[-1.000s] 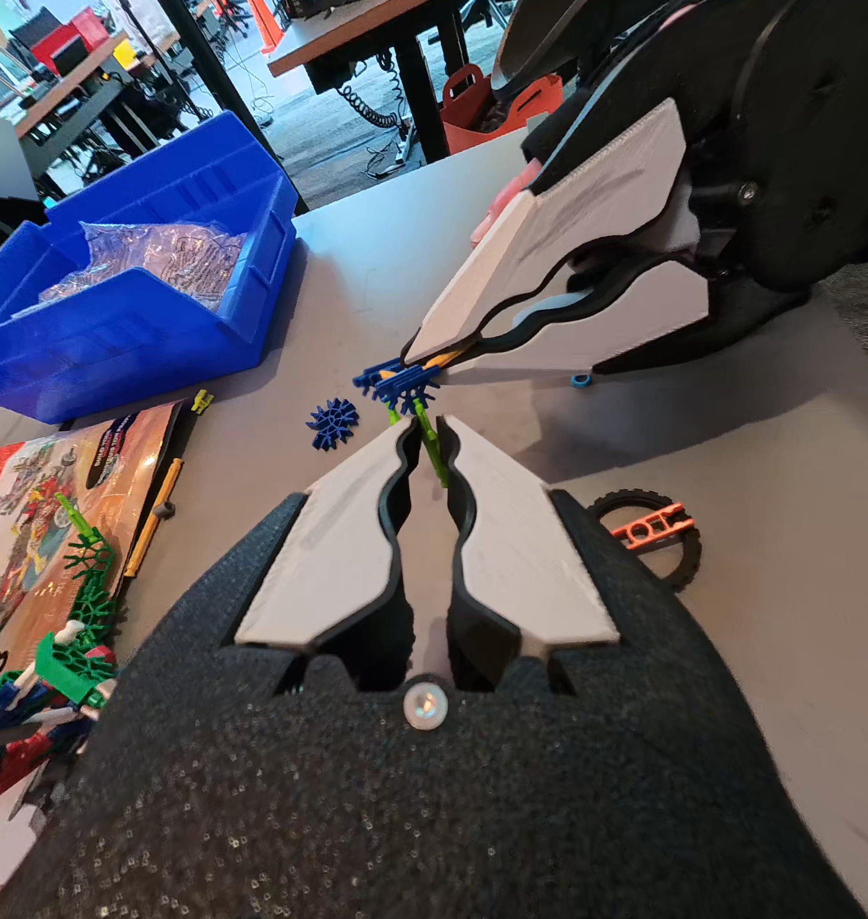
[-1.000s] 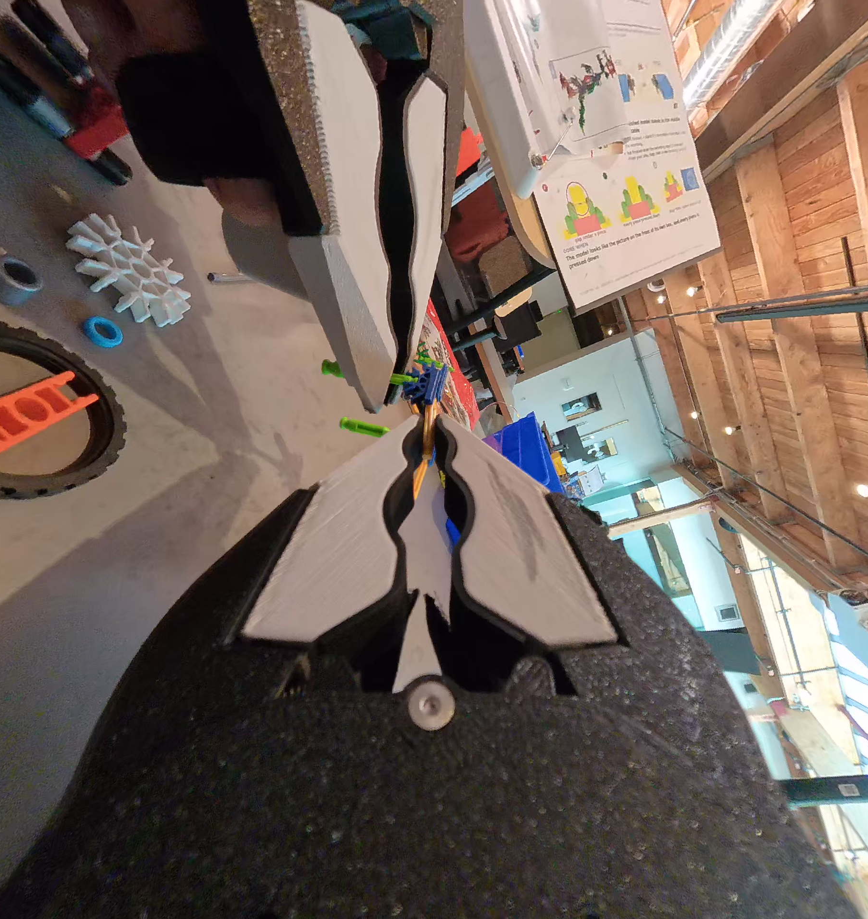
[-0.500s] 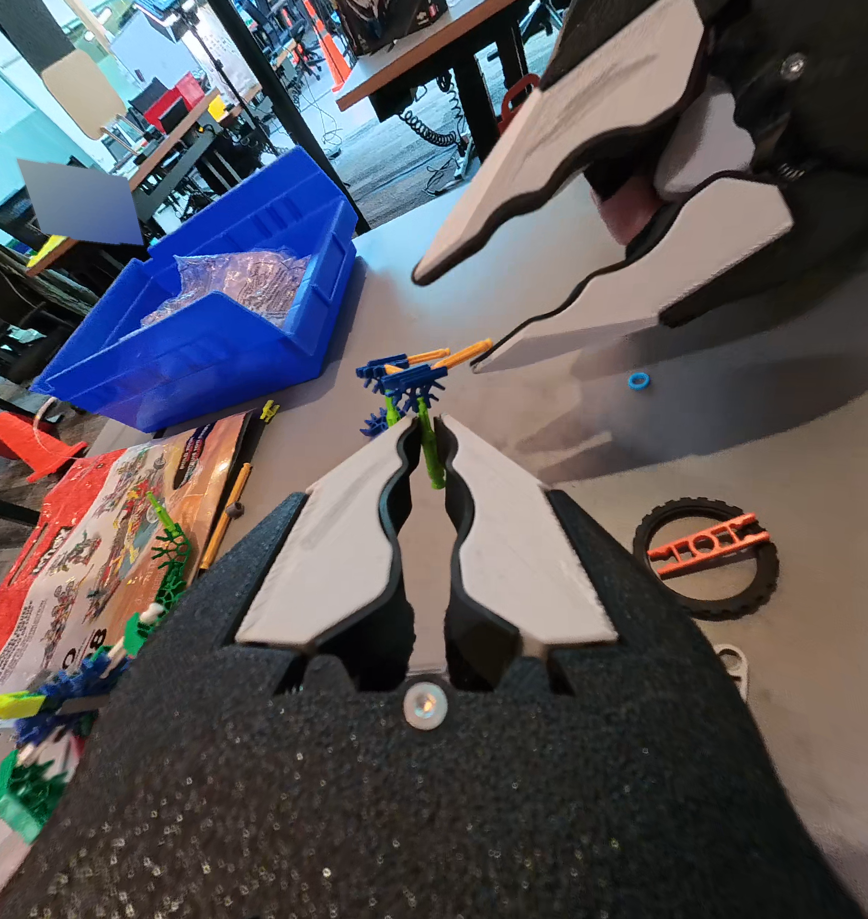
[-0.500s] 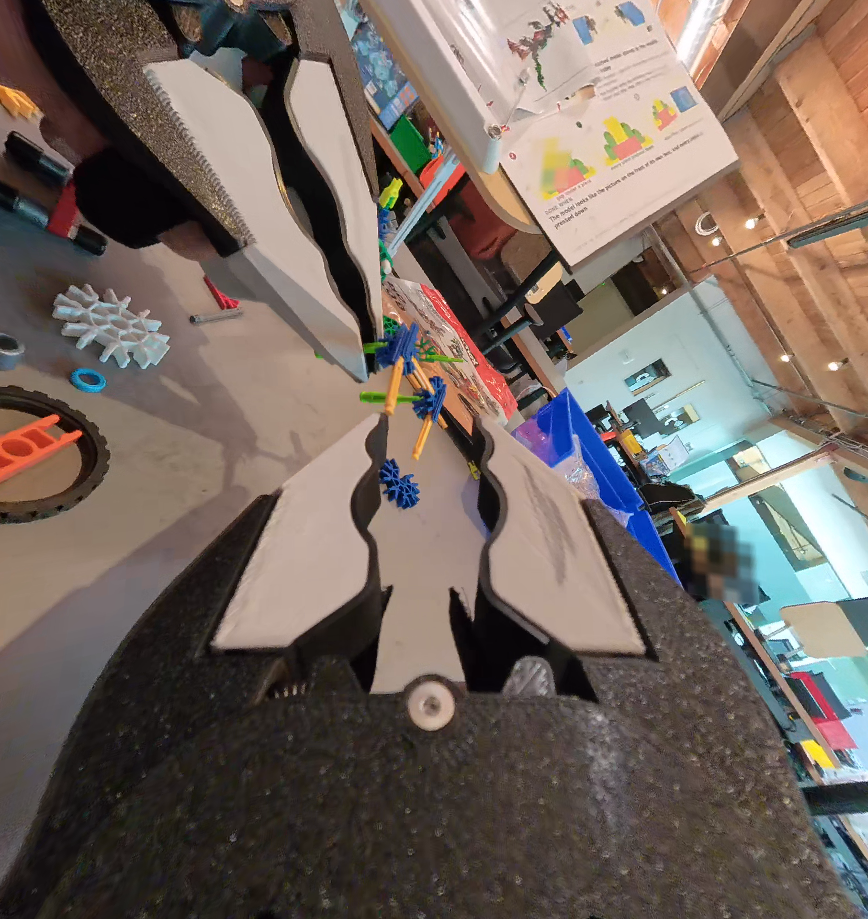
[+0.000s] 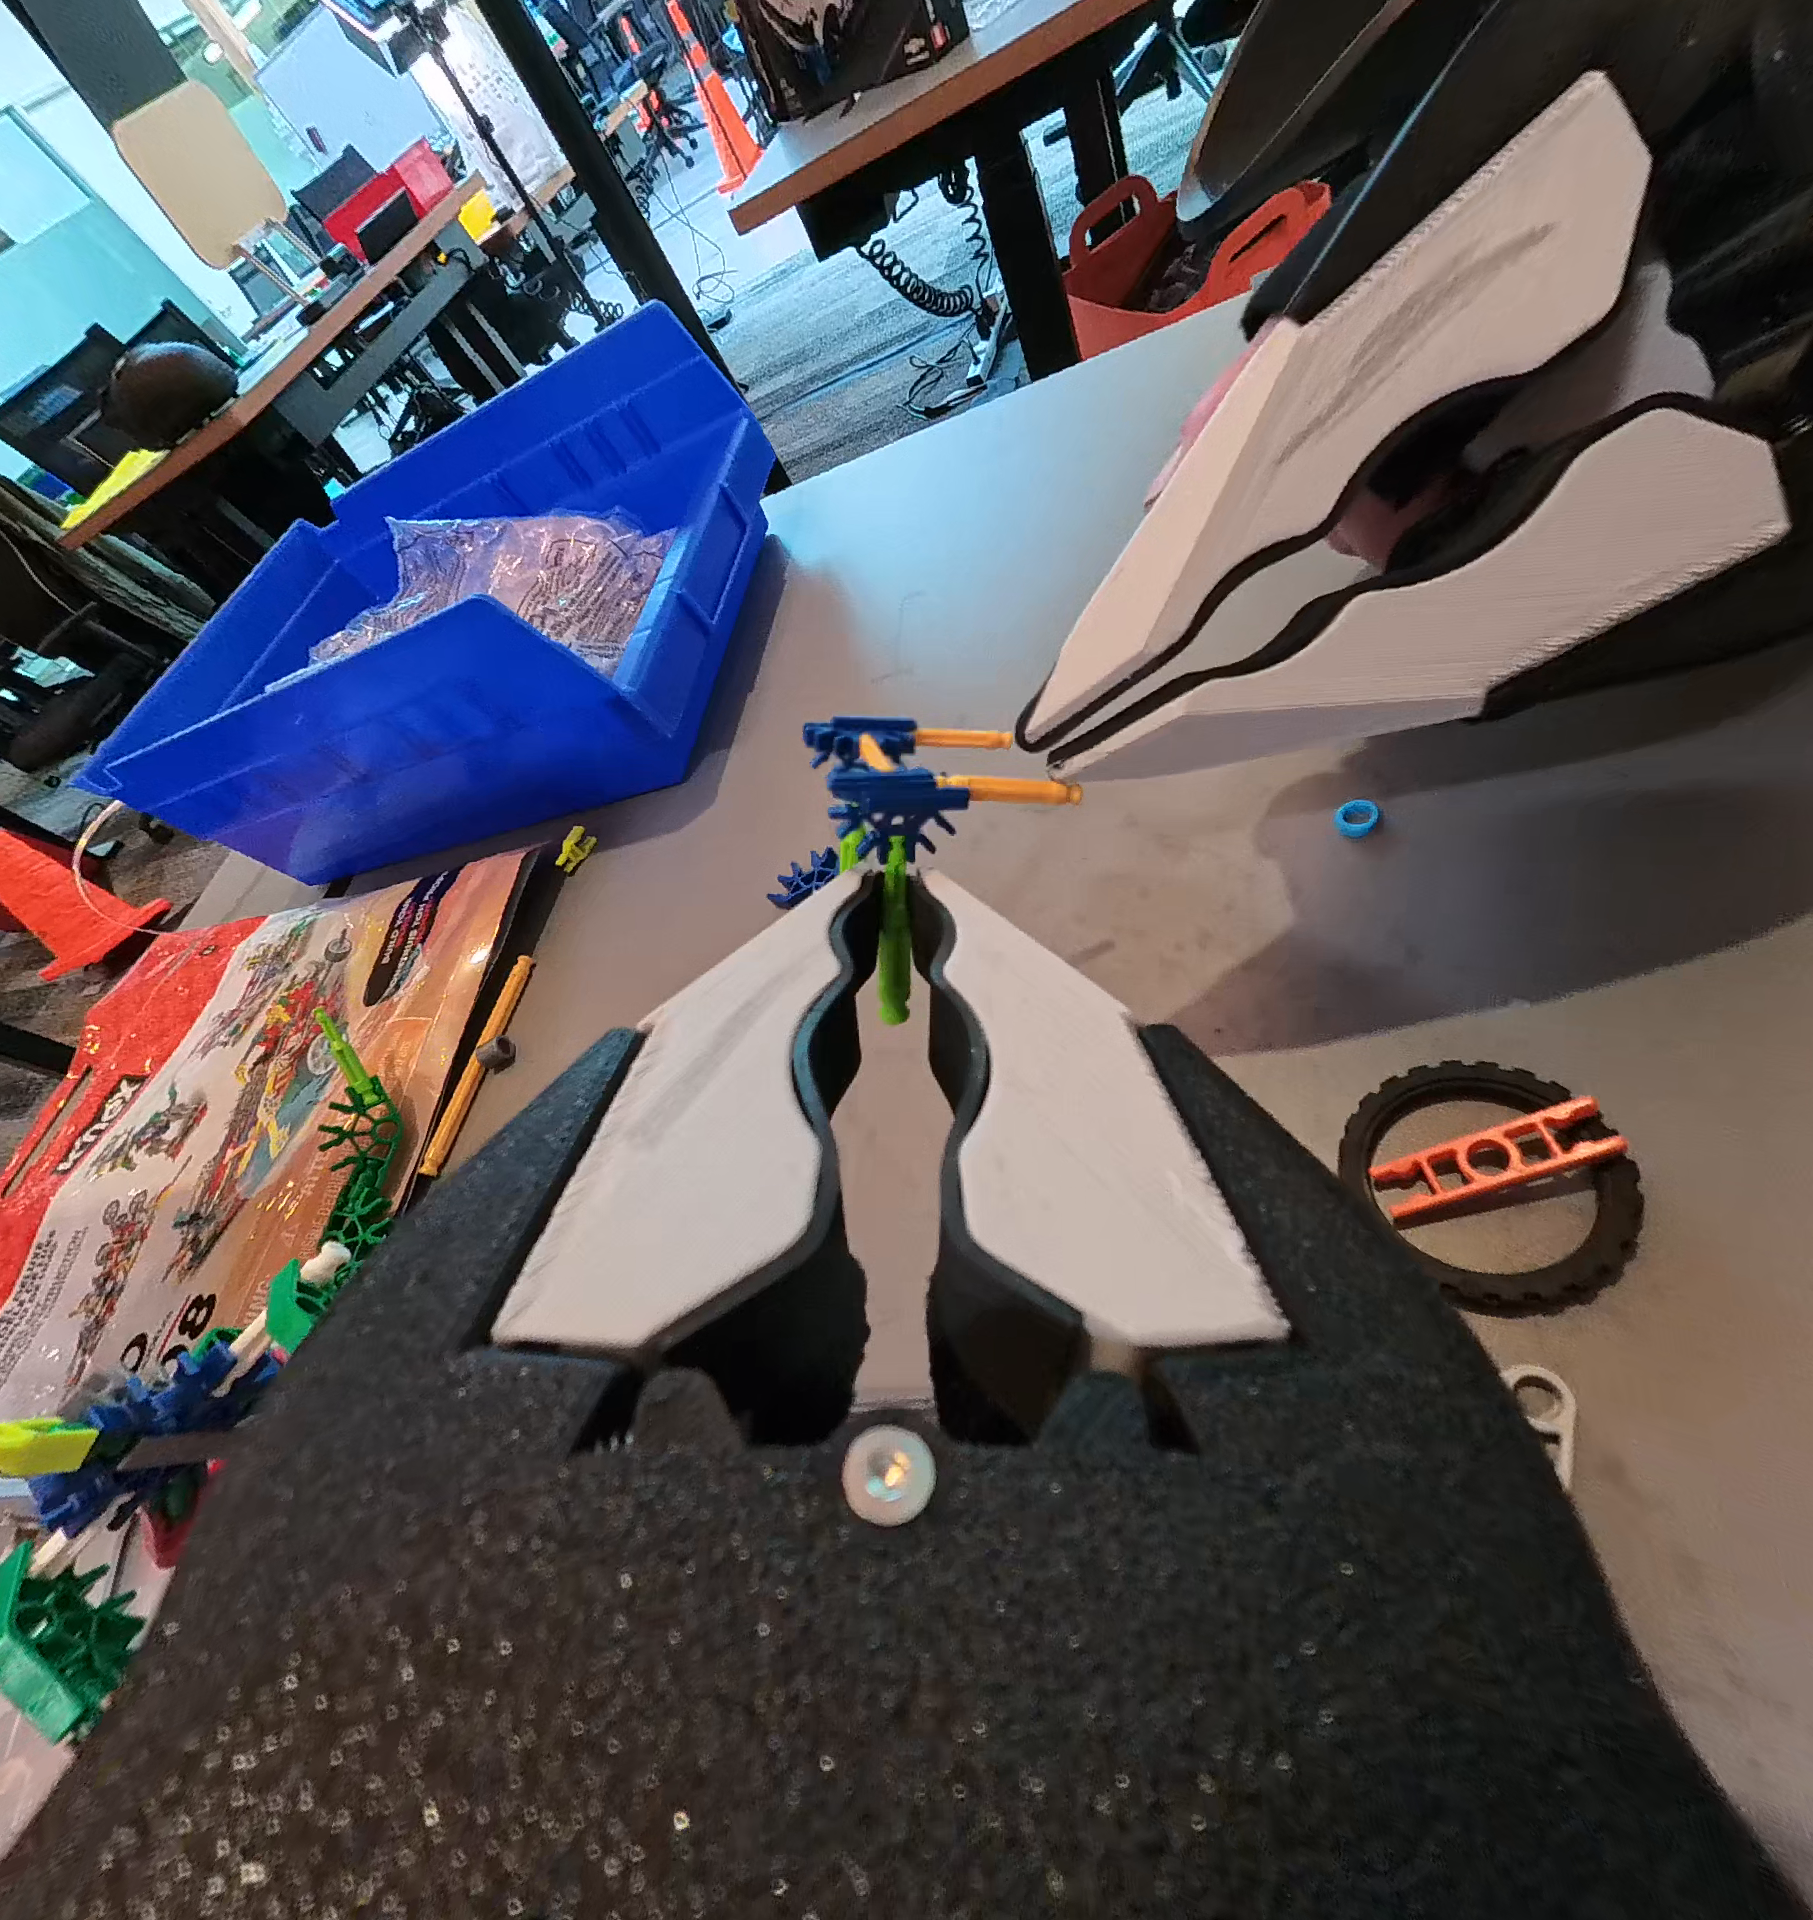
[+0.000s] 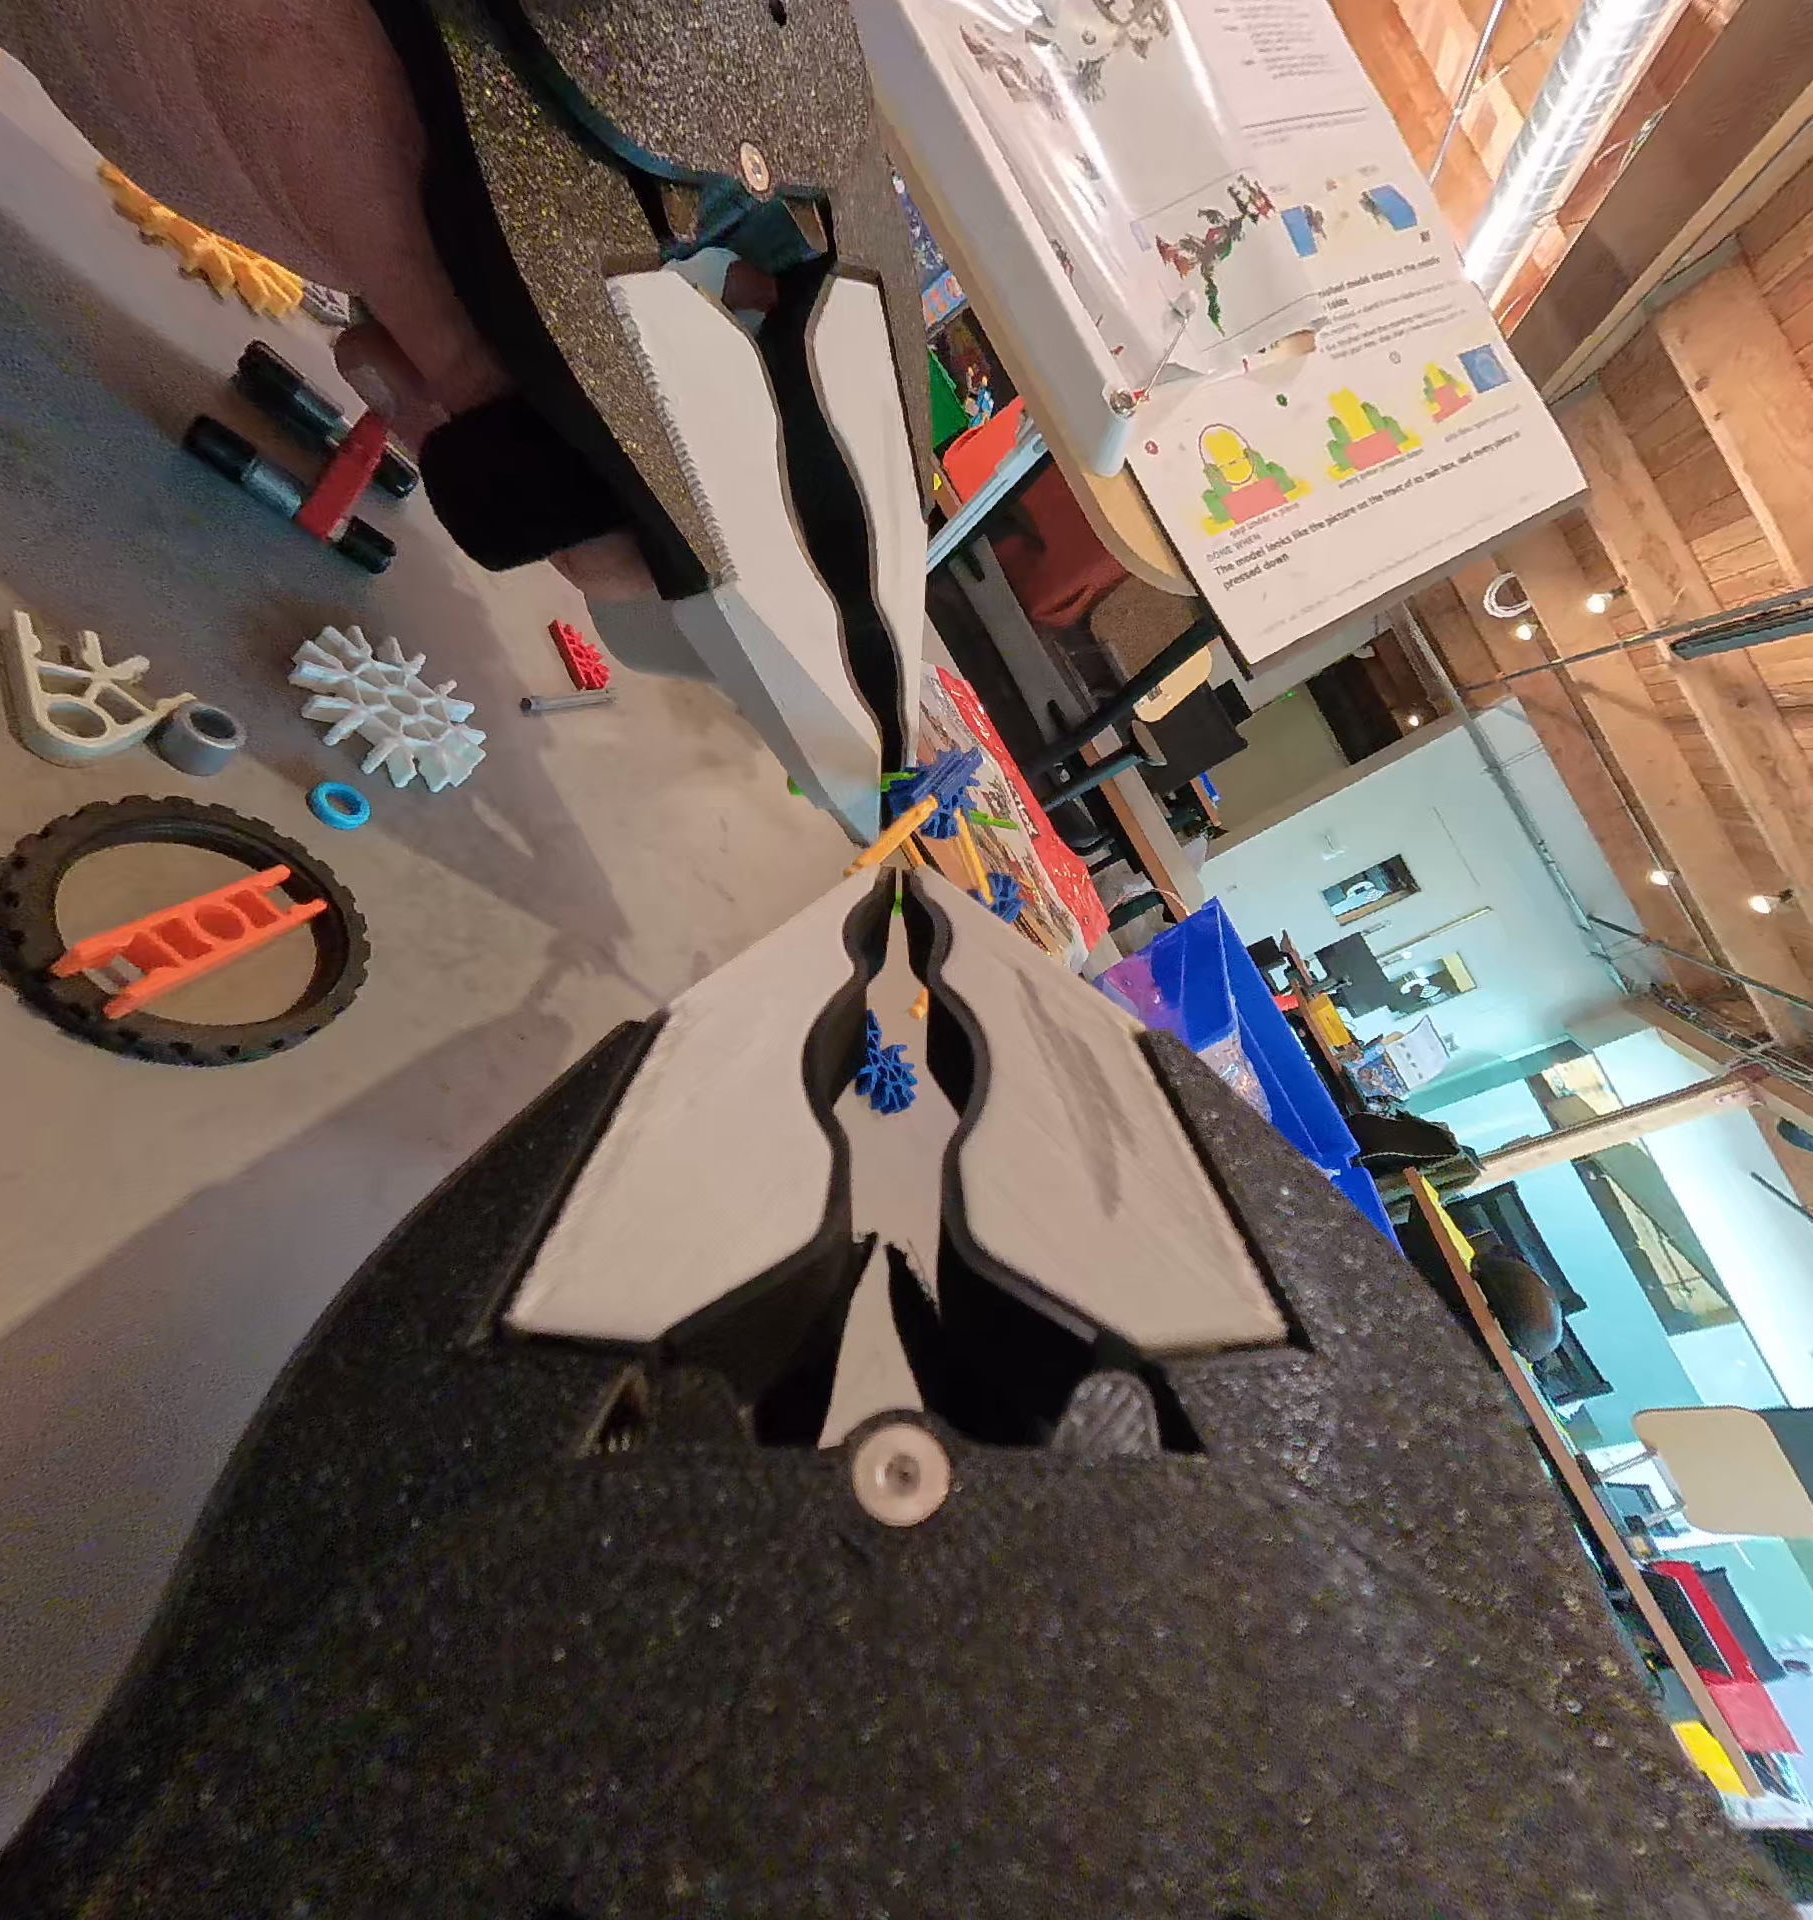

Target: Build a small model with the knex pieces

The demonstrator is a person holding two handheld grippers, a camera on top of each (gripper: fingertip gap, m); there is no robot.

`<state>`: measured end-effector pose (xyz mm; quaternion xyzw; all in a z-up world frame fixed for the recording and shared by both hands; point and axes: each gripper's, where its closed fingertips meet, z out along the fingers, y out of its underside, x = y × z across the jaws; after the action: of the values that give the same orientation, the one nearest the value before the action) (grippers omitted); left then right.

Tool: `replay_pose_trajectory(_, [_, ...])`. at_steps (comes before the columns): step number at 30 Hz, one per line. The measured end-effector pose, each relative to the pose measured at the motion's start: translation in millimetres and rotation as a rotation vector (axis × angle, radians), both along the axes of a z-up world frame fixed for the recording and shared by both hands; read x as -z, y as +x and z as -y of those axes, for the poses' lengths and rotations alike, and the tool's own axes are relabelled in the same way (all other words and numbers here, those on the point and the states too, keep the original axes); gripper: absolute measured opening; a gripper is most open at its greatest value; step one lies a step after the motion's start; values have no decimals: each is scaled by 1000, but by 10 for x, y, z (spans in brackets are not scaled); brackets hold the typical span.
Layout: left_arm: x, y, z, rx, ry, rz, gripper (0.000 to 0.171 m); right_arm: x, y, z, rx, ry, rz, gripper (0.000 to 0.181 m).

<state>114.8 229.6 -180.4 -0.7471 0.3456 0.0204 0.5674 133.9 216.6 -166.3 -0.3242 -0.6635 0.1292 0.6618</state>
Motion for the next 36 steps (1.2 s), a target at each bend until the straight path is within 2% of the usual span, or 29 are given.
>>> replay_pose_trajectory(11, [17, -12, -21, -4, -21, 12, 2, 29, -19, -8, -12, -59, 12, 1])
replay_pose_trajectory(15, [-11, -47, -54, -20, -49, -2, 2, -132, 58, -230, 31, -211, -80, 14])
replay_pose_trajectory(18, [-2, -106, -68, -34, -94, -81, 2, -159, 98, -317, 28, -323, -107, 20])
replay_pose_trajectory(21, [40, -165, -43, -18, -203, -229, 2, -103, 103, -437, 88, -337, -92, 20])
replay_pose_trajectory(24, [118, -205, 70, 51, -355, -453, 2, -77, 114, -538, 139, -330, -88, 19])
replay_pose_trajectory(27, [163, -329, 117, 102, -419, -722, 2, -67, 130, -603, 163, -349, -91, 19])
replay_pose_trajectory(30, [222, -364, 160, 199, -437, -1002, 2, -53, 145, -653, 179, -363, -90, 19])
replay_pose_trajectory(33, [235, -362, 38, 222, -373, -1242, 1, -39, 145, -655, 178, -364, -83, 19])
replay_pose_trajectory(36, [345, -258, -11, 286, -324, -1389, 2, -31, 149, -667, 182, -365, -81, 19])
